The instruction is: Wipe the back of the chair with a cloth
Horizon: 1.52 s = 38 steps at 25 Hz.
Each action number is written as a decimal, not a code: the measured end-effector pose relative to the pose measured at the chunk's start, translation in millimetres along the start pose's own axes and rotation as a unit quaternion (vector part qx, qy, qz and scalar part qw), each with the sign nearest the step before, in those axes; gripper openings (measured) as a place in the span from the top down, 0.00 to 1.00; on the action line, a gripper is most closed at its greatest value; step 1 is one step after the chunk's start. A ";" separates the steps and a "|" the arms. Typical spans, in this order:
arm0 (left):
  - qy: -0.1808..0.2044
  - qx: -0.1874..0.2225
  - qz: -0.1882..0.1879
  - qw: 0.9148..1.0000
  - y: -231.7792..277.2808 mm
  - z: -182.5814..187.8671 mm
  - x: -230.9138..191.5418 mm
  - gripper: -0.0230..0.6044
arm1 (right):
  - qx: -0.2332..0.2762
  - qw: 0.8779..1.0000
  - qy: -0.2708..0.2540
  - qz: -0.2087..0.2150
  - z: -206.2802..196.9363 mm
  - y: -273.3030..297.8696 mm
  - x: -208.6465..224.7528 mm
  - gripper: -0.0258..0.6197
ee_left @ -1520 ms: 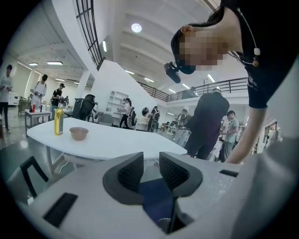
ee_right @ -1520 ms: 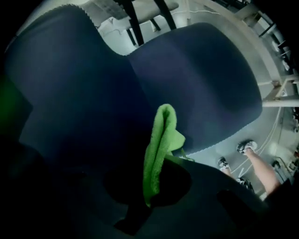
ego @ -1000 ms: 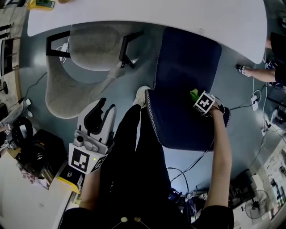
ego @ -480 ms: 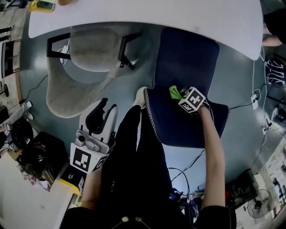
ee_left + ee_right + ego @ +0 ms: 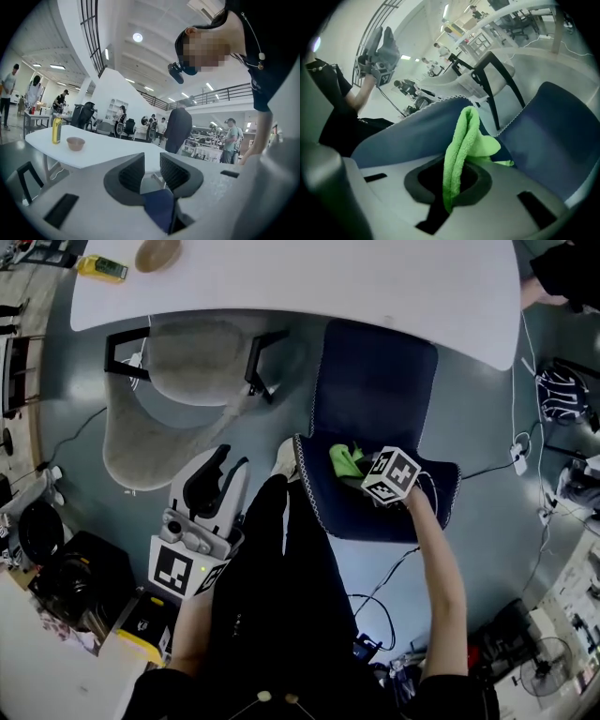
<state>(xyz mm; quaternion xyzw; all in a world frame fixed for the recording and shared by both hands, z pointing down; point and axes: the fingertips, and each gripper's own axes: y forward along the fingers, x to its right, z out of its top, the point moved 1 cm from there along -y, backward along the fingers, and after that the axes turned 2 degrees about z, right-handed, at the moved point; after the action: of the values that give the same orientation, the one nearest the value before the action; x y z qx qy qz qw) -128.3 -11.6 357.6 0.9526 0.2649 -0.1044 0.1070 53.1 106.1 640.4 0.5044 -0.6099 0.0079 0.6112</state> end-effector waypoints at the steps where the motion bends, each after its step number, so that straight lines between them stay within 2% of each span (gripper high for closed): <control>1: 0.000 0.003 0.000 1.000 0.3 3.2 0.4 0.81 | 0.003 1.000 -0.005 0.002 2.7 -2.4 -7.5 0.93; 11: 0.023 0.017 -0.039 0.999 8.8 33.4 13.8 0.81 | 0.022 0.999 -0.049 0.006 16.0 -24.8 -82.8 0.93; 21: 0.061 0.005 -0.095 0.994 36.1 51.3 31.2 0.81 | 0.059 0.995 -0.075 -0.037 23.4 -38.4 -131.2 0.93; 24: 0.068 -0.006 -0.104 0.992 45.3 48.5 38.2 0.87 | 0.069 0.992 -0.094 -0.037 24.5 -41.1 -144.8 0.93; 28: 0.065 -0.015 -0.122 0.990 54.2 43.7 50.2 0.94 | 0.094 0.991 -0.093 -0.025 28.0 -57.4 -161.0 0.93; 30: 0.064 -0.017 -0.135 0.989 56.3 43.3 56.7 0.95 | 0.118 0.987 -0.091 -0.054 29.3 -72.5 -155.5 0.93; 34: 0.060 -0.020 -0.149 0.987 60.2 40.0 67.1 0.95 | 0.171 0.971 -0.060 -0.153 22.5 -124.8 -115.0 0.93; 38: 0.051 -0.025 -0.170 0.984 62.4 30.3 79.7 0.95 | 0.144 0.954 -0.012 -0.262 -14.0 -162.3 -52.2 0.93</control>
<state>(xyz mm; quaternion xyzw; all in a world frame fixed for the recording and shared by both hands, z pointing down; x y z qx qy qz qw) -32.9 -33.2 317.6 0.8949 0.4304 -0.0655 0.0977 151.5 66.8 506.2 0.7292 -0.4560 -0.0702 0.5053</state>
